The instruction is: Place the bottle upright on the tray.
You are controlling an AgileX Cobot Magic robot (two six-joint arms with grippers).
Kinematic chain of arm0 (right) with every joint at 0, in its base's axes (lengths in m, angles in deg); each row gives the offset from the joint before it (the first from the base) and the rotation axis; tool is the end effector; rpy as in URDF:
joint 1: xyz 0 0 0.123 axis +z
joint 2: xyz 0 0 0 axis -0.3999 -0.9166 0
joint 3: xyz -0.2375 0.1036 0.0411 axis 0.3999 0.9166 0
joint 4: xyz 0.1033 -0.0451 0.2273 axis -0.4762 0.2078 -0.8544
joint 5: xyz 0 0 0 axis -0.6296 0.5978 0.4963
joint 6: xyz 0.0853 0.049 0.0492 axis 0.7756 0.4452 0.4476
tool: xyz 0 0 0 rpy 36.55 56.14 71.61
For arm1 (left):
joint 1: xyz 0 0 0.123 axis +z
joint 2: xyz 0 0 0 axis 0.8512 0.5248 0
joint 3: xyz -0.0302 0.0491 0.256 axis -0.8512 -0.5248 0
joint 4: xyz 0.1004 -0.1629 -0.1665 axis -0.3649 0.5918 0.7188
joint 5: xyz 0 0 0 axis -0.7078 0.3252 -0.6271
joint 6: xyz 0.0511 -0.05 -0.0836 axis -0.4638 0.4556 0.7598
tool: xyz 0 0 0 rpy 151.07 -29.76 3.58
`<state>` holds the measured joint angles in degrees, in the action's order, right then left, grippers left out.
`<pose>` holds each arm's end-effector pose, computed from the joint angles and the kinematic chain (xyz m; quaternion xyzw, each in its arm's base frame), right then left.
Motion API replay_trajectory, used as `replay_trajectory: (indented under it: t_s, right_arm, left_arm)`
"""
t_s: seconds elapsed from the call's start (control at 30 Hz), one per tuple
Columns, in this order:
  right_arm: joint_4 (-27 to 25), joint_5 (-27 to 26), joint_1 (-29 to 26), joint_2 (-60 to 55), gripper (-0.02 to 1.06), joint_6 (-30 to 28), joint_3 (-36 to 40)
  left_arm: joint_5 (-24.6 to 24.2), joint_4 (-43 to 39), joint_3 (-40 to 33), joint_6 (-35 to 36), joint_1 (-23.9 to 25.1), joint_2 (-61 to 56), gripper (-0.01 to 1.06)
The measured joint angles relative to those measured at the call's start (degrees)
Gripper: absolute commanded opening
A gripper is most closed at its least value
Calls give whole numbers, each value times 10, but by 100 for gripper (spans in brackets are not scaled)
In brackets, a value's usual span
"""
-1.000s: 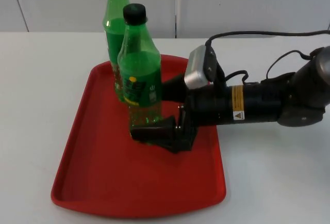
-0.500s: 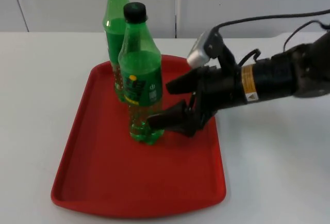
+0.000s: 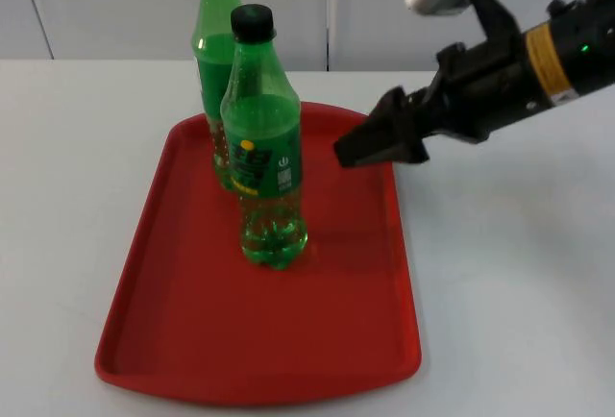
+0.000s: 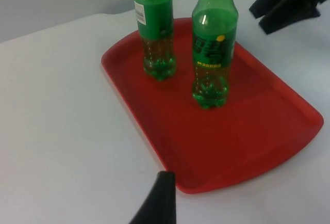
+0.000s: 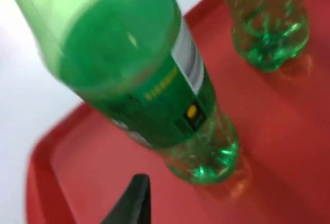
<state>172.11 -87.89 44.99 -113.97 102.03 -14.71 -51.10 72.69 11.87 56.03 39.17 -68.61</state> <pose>0.3535 0.2121 0.1312 -0.3655 0.8109 0.3350 0.3109 0.0278 -0.0243 0.2755 0.2102 0.8217 -0.1181 0.5164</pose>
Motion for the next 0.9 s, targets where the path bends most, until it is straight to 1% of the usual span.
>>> replay_trajectory:
  t_s: [0.07, 0.2, 0.27, 0.33, 0.4, 0.43, 0.53, 0.6, 0.63, 0.7, 0.73, 0.77, 0.8, 0.83, 0.9]
  right_arm:
    - [4, 0, 0, 36, 105, 34, 14]
    - [4, 0, 0, 78, 105, 57, 17]
    - [4, 0, 0, 94, 105, 57, 17]
    - [4, 1, 0, 124, 105, 41, 15]
    - [5, 18, 0, 157, 105, 30, 8]
    - [5, 18, 0, 157, 105, 30, 8]
    - [5, 103, -4, 207, 105, 0, 2]
    - [7, 168, -14, 227, 105, -14, 2]
    - [7, 168, -14, 227, 105, -14, 2]
    - [7, 206, -26, 237, 105, -13, 2]
    - [7, 227, -44, 243, 105, 4, 2]
    - [7, 231, -51, 245, 105, 13, 2]
    - [7, 238, -71, 248, 105, 38, 2]
    - [7, 238, -71, 248, 105, 38, 2]
    - [7, 240, -104, 250, 105, 61, 10]
  left_arm:
    - [0, -1, 0, 0, 0, 0, 87]
    - [0, -1, 0, 0, 0, 0, 87]
    - [0, -1, 0, 0, 0, 0, 87]
    - [0, -1, 0, 0, 0, 0, 87]
    - [0, -1, 0, 0, 0, 0, 87]
    - [0, -1, 0, 0, 0, 0, 87]
    - [0, -1, 0, 0, 0, 0, 87]
    - [0, -1, 0, 0, 0, 0, 87]
    - [0, -1, 0, 0, 0, 0, 87]
    - [0, -1, 0, 0, 0, 0, 87]
    - [0, -1, 0, 0, 0, 0, 87]
    - [0, -1, 0, 0, 0, 0, 87]
    - [0, -1, 0, 0, 0, 0, 87]
    - [0, -1, 0, 0, 0, 0, 87]
    - [0, -1, 0, 0, 0, 0, 87]
